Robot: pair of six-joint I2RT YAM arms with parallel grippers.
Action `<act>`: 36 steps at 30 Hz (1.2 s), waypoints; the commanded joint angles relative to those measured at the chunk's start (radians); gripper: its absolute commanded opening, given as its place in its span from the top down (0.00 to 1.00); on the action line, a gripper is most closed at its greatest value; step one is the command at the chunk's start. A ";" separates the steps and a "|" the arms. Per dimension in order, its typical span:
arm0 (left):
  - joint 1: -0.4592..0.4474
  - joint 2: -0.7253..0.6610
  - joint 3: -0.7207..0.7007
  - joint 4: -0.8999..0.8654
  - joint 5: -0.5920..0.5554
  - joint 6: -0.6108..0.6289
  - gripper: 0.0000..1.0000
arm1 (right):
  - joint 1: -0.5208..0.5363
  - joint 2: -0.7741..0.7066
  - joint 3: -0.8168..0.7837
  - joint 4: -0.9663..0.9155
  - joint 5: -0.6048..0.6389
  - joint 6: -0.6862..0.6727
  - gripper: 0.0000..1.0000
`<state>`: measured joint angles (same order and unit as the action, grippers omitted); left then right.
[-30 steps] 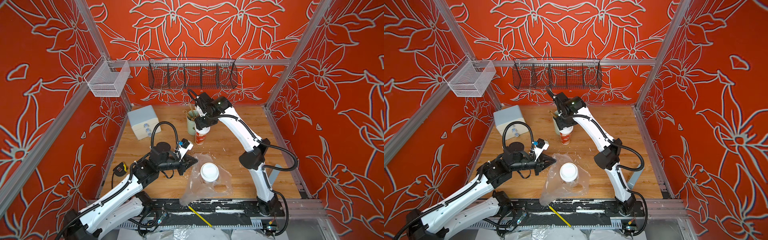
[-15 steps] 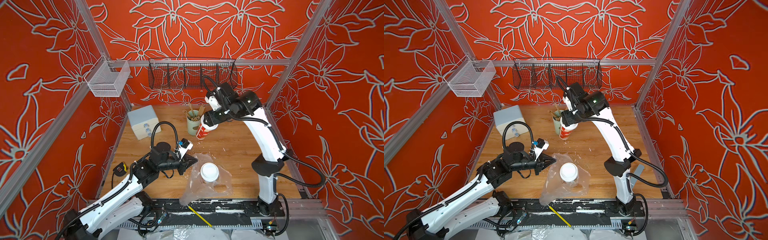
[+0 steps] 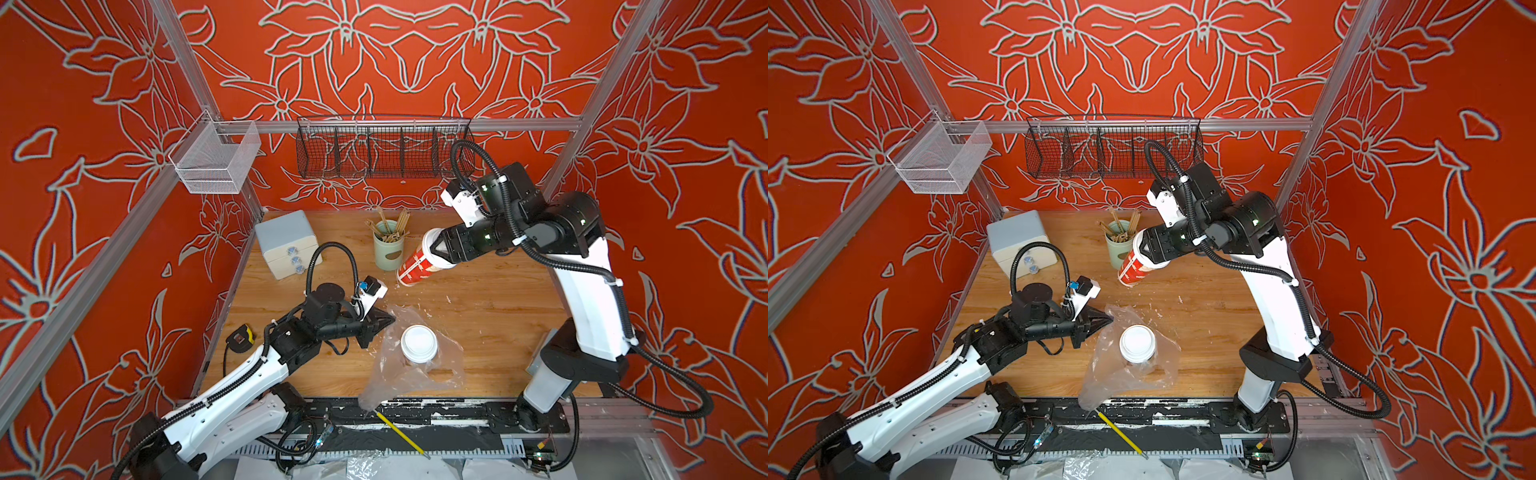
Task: Pack milk tea into plastic carrier bags
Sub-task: Pick up the milk tea cup at the center of the board, then place the milk tea cup in the plastic carrier bag.
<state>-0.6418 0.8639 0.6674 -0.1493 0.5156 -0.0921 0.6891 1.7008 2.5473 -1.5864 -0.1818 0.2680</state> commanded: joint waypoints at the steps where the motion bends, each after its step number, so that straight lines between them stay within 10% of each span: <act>1: -0.004 0.006 -0.009 0.008 -0.002 0.018 1.00 | -0.002 -0.088 -0.058 0.029 -0.077 0.027 1.00; 36: -0.004 0.004 -0.005 0.004 -0.026 0.014 1.00 | 0.127 -0.448 -0.743 0.282 -0.323 0.183 1.00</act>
<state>-0.6418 0.8734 0.6674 -0.1490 0.4915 -0.0921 0.7929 1.2644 1.8305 -1.3384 -0.4793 0.4324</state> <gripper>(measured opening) 0.047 0.693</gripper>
